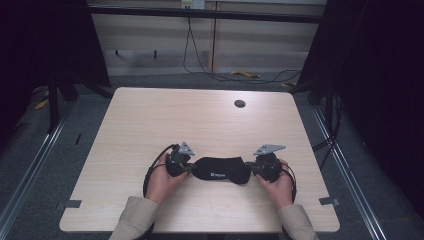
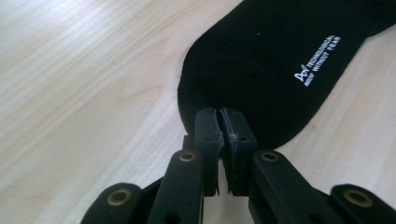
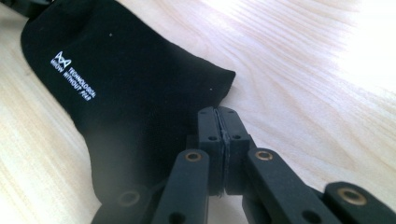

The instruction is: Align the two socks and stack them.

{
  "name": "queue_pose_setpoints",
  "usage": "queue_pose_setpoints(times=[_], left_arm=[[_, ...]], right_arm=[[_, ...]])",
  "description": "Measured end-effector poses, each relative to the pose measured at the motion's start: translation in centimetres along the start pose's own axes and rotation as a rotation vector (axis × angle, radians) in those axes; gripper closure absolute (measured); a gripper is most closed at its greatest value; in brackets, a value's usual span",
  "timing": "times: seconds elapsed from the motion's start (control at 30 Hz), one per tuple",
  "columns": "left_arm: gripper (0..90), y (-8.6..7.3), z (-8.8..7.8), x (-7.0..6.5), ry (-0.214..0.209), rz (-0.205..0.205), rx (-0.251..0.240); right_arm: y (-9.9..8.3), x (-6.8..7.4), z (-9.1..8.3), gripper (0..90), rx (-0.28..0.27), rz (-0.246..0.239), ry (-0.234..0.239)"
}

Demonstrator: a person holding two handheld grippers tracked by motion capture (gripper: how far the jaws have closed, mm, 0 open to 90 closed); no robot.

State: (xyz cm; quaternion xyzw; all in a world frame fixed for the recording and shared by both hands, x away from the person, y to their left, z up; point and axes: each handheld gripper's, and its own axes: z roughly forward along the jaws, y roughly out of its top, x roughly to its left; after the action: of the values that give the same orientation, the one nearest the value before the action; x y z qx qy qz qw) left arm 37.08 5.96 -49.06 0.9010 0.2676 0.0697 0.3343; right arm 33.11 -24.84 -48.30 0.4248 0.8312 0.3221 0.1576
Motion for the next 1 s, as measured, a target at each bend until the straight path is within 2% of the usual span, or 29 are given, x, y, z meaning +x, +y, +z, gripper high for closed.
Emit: queue_pose_setpoints(times=[0.07,0.17,0.23,0.37,0.43,0.5,0.57,0.63,0.73,0.83,1.0], left_arm=[[82.8,0.2,0.0,0.3,0.037,0.021,0.021],[73.6,0.4,0.0,1.0,0.044,0.020,0.025],[64.1,0.3,-0.2,1.3,0.048,0.000,0.007],[52.9,0.0,-1.2,1.4,0.058,-0.055,-0.074],[50.5,-0.1,-1.5,1.4,0.064,-0.075,-0.094],[49.8,-0.2,-1.5,1.4,0.074,-0.085,-0.110],[50.4,-0.4,-1.3,1.4,0.083,-0.087,-0.110],[50.8,-0.6,-0.8,1.3,0.090,-0.088,-0.109],[49.7,-0.7,-0.2,1.1,0.101,-0.088,-0.122],[49.1,-0.6,0.2,0.8,0.100,-0.072,-0.105],[48.9,-0.8,0.6,0.7,0.103,-0.072,-0.103]], right_arm=[[0.1,0.3,-0.1,85.6,-0.005,-0.011,-0.007],[0.3,0.4,-0.4,79.0,-0.032,-0.020,-0.006],[0.5,0.5,-0.4,73.7,-0.049,-0.028,-0.009],[0.7,1.1,-0.7,71.1,-0.086,-0.053,0.013],[0.6,1.4,-0.9,72.8,-0.090,-0.066,0.023],[0.3,1.8,-1.2,79.9,-0.101,-0.073,0.039],[-0.3,2.4,-1.4,85.1,-0.106,-0.094,0.055],[-0.8,2.8,-1.4,85.5,-0.102,-0.106,0.068],[-1.5,3.2,-1.1,85.4,-0.085,-0.117,0.046],[-1.8,2.9,-0.9,85.8,-0.079,-0.117,0.038],[-2.1,2.9,-0.5,86.5,-0.064,-0.110,0.029]])
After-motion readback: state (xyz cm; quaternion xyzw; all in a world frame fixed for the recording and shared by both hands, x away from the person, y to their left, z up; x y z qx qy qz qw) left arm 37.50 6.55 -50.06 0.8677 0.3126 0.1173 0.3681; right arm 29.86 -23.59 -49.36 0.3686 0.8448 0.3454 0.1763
